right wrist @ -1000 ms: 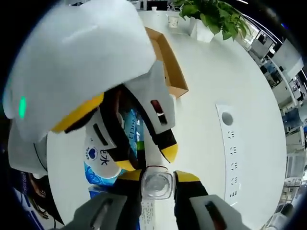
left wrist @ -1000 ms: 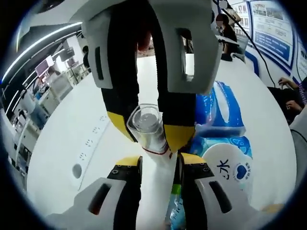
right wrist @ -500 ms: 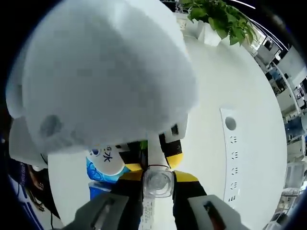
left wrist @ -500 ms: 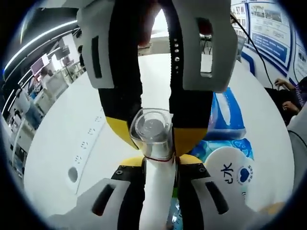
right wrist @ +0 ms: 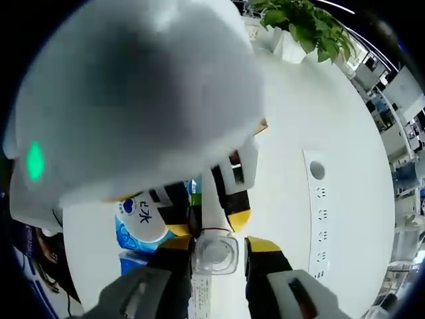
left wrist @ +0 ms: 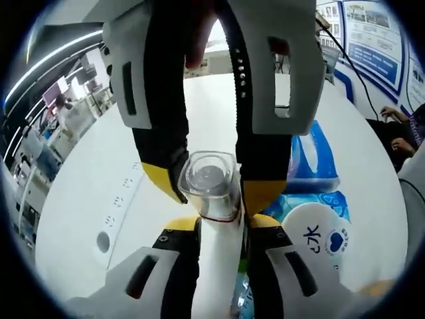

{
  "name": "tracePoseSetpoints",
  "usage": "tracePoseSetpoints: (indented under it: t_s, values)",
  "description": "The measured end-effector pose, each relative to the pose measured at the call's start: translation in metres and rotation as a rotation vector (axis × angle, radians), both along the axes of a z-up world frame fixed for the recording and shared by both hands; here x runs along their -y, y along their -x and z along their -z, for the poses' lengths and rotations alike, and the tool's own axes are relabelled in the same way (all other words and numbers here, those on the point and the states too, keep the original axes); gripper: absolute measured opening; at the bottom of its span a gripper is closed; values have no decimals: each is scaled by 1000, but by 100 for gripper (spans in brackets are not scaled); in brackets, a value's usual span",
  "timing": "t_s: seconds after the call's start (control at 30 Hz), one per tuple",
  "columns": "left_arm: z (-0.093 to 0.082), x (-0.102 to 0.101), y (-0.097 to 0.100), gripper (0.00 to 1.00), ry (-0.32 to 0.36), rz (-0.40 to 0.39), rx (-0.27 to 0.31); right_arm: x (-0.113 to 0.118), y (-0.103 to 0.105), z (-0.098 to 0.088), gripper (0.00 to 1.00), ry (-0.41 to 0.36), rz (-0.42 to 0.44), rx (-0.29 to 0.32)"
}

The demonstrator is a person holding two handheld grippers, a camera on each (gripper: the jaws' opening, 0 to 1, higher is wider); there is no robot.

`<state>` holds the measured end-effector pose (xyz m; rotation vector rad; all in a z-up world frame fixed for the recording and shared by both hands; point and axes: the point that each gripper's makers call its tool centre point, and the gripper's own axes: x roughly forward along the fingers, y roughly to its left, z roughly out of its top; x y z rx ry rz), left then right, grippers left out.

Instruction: Operate the shoe box by opening the lid, removing the specified soft item, and placing it in the target area until the item is outside and the box remains undamaged.

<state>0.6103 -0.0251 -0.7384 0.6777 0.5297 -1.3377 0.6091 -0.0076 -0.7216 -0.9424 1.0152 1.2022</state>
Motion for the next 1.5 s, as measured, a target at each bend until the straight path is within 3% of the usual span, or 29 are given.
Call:
tracePoseSetpoints:
  t_s: [0.4, 0.6, 0.77, 0.97, 1.13, 1.33, 1.5]
  values:
    - [-7, -9, 1, 29, -9, -5, 6, 0, -4, -8, 40, -13, 27, 30]
    - [-14, -14, -2, 31, 0, -15, 10, -3, -4, -21, 43, -38, 61, 54]
    - [-32, -26, -7, 33, 29, -43, 9, -10, -7, -40, 46, -105, 119, 84]
    - [-48, -40, -5, 35, 65, -51, 21, -6, -4, -51, 46, -110, 147, 102]
    - [-70, -52, -8, 35, 119, -105, 16, -7, -5, -60, 47, -168, 221, 112]
    - [-87, -71, -6, 36, 139, -131, 29, -14, 1, -75, 47, -221, 279, 129]
    - [-102, -94, 1, 36, 151, -164, 46, -22, 5, -89, 46, -309, 374, 144]
